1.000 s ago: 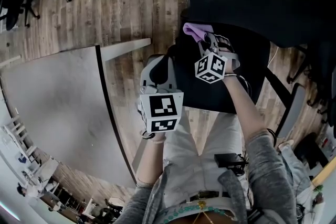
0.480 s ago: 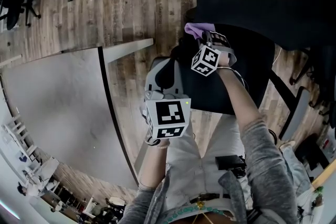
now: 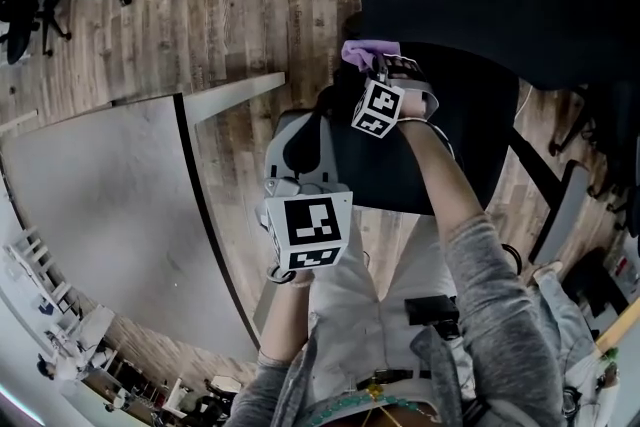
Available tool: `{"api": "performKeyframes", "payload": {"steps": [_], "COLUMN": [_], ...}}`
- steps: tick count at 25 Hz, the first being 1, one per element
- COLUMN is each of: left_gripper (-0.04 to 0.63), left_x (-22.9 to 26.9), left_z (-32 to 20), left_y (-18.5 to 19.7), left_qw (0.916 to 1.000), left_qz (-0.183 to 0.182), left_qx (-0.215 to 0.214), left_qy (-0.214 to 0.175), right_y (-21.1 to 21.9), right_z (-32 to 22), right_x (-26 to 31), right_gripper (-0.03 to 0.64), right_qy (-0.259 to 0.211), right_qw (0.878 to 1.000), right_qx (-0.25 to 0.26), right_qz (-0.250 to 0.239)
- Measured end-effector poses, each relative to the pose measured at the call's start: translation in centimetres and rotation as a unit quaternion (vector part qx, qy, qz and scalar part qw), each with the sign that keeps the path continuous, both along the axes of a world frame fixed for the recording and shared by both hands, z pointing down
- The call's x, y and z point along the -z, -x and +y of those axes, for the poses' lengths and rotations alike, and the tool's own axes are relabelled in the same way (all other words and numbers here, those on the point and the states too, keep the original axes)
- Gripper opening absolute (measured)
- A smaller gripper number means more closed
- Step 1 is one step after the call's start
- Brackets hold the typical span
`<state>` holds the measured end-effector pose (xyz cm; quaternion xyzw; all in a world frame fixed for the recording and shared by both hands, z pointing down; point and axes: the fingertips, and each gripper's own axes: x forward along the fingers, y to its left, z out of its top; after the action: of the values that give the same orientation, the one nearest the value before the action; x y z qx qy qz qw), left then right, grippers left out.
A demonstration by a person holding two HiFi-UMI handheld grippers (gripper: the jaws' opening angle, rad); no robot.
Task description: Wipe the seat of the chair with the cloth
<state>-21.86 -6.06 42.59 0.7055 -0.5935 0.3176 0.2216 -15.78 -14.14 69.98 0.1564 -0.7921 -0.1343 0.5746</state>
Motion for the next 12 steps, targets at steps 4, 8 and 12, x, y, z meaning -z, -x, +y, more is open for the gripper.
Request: {"api": "performKeyframes", "payload": {"steps": [4, 8, 12], "left_gripper": [0.009, 0.009, 0.009], "left_x": [-0.01, 0.06, 0.06], "left_z": [0.10, -0.12, -0.08], "left_y": [-0.19, -0.01, -0.05], "left_qw": [1.0000, 0.9999, 0.9998], "left_qz": [-0.001, -0.011, -0.019], "left_qx": [0.001, 0.002, 0.002], "left_qy": [0.000, -0.004, -0.007], "right_y": [-0.36, -0.22, -0.29], "right_z": [0.08, -0.19, -0.16], "right_x": [0.01, 0.05, 0.03], "right_gripper": [0.048, 0.048, 0.048], "right_qy": [-0.002, 0.003, 0.002], "right_qw": [1.000, 1.000, 1.000], "right_qx": [0.008, 0.001, -0.003], "right_qz": [0.004, 0.004, 0.001]}}
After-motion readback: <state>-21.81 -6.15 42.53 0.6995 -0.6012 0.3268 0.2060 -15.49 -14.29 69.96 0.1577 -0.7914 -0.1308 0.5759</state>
